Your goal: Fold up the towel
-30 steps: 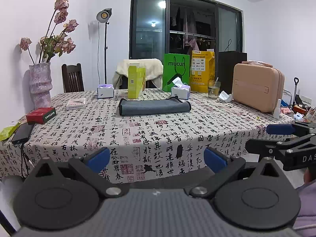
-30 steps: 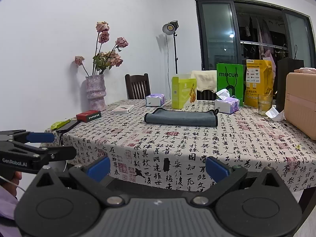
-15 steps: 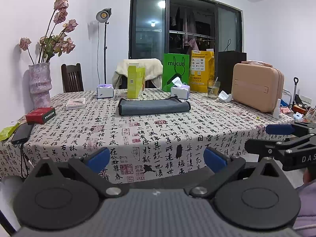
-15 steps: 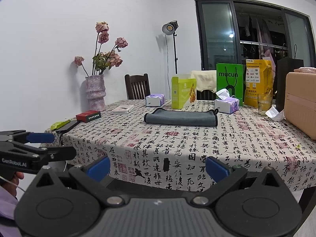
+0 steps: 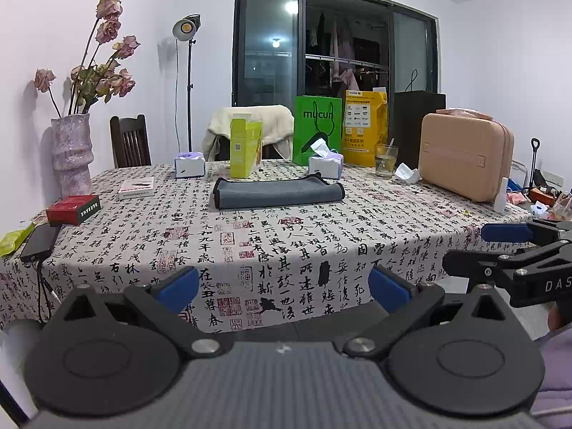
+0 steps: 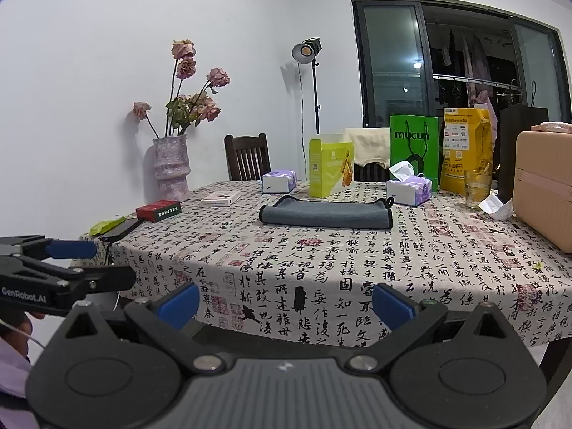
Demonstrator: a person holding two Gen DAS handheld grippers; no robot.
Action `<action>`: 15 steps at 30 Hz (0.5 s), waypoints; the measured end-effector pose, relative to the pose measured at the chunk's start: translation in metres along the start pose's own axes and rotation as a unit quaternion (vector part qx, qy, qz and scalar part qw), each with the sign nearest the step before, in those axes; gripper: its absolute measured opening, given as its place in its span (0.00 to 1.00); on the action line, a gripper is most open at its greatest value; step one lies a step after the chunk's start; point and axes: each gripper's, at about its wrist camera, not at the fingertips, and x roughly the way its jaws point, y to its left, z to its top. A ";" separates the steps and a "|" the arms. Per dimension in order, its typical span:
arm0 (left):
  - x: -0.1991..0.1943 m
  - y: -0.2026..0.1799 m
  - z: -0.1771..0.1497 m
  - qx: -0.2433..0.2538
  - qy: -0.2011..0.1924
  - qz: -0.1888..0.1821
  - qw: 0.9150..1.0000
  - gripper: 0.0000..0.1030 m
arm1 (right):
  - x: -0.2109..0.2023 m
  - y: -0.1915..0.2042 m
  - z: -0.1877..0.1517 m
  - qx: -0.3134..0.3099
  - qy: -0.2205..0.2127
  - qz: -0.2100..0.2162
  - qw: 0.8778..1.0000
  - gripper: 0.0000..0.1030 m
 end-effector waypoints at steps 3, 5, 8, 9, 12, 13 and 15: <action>0.000 0.000 0.000 0.000 0.000 0.000 1.000 1.00 | 0.000 0.000 0.000 0.000 0.000 0.000 1.000 1.00; 0.000 0.000 0.000 0.000 0.000 0.000 1.000 1.00 | 0.000 -0.001 0.000 0.000 0.000 0.001 1.000 1.00; 0.000 0.000 0.000 0.000 0.000 0.000 1.000 1.00 | 0.001 0.000 -0.001 0.000 0.000 0.002 1.000 1.00; 0.000 -0.001 0.000 0.000 0.000 0.000 1.000 1.00 | 0.001 0.000 -0.001 -0.001 0.000 0.002 1.000 1.00; 0.000 -0.001 0.000 0.001 0.000 0.000 1.000 1.00 | 0.001 0.000 0.000 -0.001 0.000 0.002 1.000 1.00; 0.000 -0.001 0.000 0.001 0.000 0.000 1.000 1.00 | 0.001 0.000 0.000 -0.001 0.000 0.002 1.000 1.00; 0.000 -0.001 0.000 0.001 -0.001 0.000 1.000 1.00 | 0.001 0.000 0.001 0.000 0.000 0.002 1.000 1.00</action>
